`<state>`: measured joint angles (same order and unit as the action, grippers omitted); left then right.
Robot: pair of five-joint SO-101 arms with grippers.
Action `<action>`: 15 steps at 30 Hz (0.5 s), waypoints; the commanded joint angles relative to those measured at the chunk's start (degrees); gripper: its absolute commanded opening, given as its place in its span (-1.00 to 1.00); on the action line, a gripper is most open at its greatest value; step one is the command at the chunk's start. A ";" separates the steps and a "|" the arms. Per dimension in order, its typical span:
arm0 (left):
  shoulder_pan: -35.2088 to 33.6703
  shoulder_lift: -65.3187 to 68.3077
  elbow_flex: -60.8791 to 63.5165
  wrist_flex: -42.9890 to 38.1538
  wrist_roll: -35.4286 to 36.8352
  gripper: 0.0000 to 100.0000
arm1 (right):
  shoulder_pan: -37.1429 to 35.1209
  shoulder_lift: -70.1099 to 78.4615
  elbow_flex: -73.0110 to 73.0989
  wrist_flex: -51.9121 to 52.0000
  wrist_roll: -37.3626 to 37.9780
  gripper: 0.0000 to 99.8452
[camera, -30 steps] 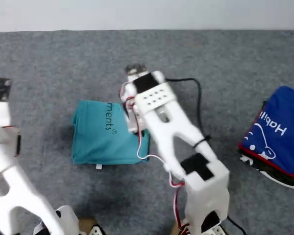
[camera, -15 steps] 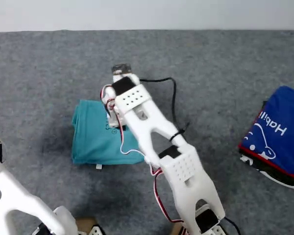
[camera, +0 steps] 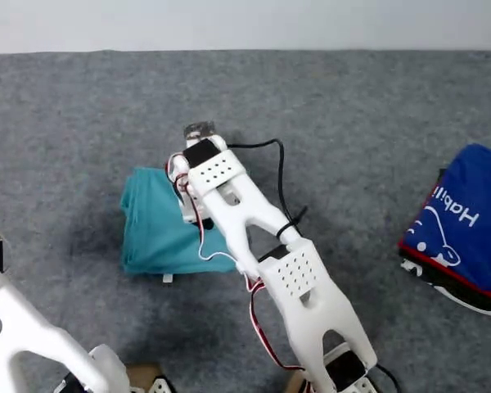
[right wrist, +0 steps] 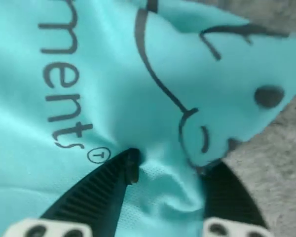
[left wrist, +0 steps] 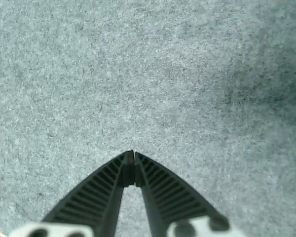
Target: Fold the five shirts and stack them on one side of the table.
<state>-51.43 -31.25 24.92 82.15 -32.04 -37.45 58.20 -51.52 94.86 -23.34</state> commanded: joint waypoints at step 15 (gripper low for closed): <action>2.29 -1.41 -1.54 -1.14 -0.26 -0.99 | 16.04 -9.63 -4.04 8.13 26.64 -0.98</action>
<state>-50.20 -31.25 24.92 82.15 -32.04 -26.02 54.15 -54.24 100.48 -2.24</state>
